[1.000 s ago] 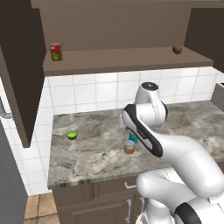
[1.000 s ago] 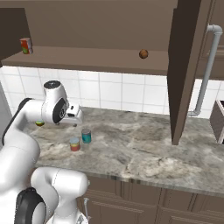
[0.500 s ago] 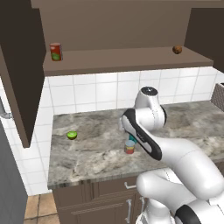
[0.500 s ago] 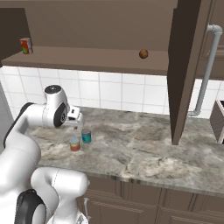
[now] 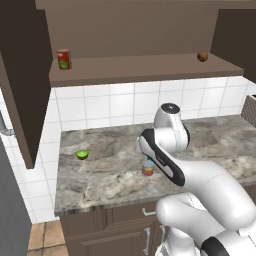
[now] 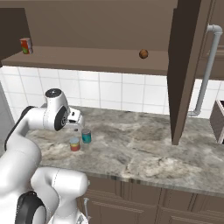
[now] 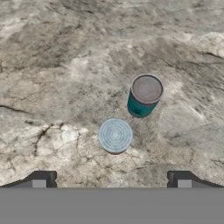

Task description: Pick the cans from the counter and place them in their designated side in the cabinet.

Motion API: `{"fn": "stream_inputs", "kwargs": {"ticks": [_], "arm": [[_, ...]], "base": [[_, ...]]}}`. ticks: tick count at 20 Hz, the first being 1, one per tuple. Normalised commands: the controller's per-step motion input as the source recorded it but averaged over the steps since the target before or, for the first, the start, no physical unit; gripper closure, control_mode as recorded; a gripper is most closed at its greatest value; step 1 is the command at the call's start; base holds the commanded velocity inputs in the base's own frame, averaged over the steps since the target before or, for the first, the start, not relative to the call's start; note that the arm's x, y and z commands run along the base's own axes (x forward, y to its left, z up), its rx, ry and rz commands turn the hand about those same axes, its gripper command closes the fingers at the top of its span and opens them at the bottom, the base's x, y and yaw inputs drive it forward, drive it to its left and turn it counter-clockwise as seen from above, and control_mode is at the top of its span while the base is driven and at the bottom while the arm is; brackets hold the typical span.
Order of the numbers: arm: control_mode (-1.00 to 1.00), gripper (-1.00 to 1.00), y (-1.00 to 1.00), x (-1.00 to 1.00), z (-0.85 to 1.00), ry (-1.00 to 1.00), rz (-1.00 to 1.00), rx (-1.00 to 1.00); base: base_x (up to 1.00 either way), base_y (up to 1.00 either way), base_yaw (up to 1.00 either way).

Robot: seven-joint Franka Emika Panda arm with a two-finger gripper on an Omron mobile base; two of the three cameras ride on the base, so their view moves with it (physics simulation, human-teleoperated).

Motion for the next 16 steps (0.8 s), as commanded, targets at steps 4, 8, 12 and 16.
{"fn": "stream_inputs", "kwargs": {"ticks": [4, 8, 12, 16], "arm": [[-1.00, -1.00, 0.00, 0.00, -0.02, 0.00, 0.00, 0.00], [-1.00, -1.00, 0.00, 0.00, -0.08, 0.00, 0.00, 0.00], [-1.00, -1.00, 0.00, 0.00, -0.09, 0.00, 0.00, 0.00], [-1.00, -1.00, 0.00, 0.00, -0.11, 0.00, 0.00, 0.00]], "base": [[0.00, 0.00, 0.00], [0.00, 0.00, 0.00], [0.00, 0.00, 0.00], [0.00, 0.00, 0.00]]}}
